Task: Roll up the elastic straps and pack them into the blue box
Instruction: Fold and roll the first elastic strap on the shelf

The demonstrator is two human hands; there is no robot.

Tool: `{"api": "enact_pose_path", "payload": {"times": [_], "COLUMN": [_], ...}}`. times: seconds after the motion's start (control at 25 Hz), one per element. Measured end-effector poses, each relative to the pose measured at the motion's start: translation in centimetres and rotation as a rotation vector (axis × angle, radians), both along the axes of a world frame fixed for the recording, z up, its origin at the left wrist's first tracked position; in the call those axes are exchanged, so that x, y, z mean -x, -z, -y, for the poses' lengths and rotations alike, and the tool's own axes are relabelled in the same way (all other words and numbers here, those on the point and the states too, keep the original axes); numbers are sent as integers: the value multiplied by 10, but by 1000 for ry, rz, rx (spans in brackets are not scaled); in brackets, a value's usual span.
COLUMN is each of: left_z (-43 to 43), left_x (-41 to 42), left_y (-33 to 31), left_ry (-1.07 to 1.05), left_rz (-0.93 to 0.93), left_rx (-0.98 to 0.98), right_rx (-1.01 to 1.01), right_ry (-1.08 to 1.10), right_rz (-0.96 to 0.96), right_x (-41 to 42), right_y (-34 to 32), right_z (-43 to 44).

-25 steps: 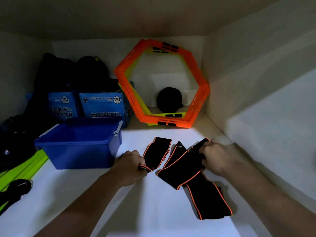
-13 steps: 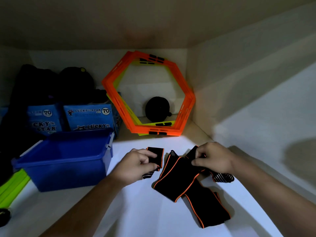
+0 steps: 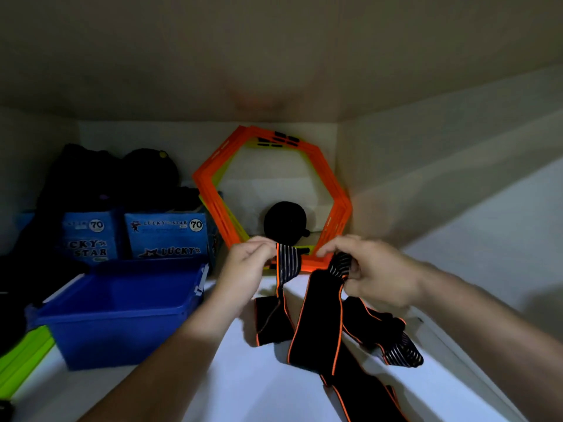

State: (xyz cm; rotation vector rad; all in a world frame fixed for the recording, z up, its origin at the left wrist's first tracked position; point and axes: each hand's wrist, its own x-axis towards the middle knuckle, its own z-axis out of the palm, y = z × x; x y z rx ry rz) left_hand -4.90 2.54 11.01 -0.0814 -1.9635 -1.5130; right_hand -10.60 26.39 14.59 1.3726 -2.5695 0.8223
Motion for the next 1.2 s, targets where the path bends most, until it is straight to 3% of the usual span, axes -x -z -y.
{"api": "enact_pose_path", "payload": {"times": [0.08,0.36,0.52,0.6,0.76,0.96,1.12,1.2], "left_z": [4,15,7,6,8,-7,-29,-34], "left_x": [2,10,9,9,14,10,-6,-13], "left_y": [-14,-66,-101,-114,-129,-126,-121,-120], "left_ry": [-96,-535,-578,-566,-540,-307,-134,-3], "left_rz": [-83,-309,-148,-151,-109,23,154,187], "left_rx": [243,658,575,535,524,199,-59,-159], "right_rx": [-51,23,-117,-173,-188,-47,192,238], "right_ry": [84,15,54,71,-5,9,117,135], "right_rz": [-325,-539,-883,-807,-356,-396,-405,-505], "right_x": [0,-17,-30,-34,-34,-36,-28,-24], "right_y": [-9,-57,-81,-96,-125,-129,-120,-113], "right_z": [6,12,21,25,32,44,54,58]}}
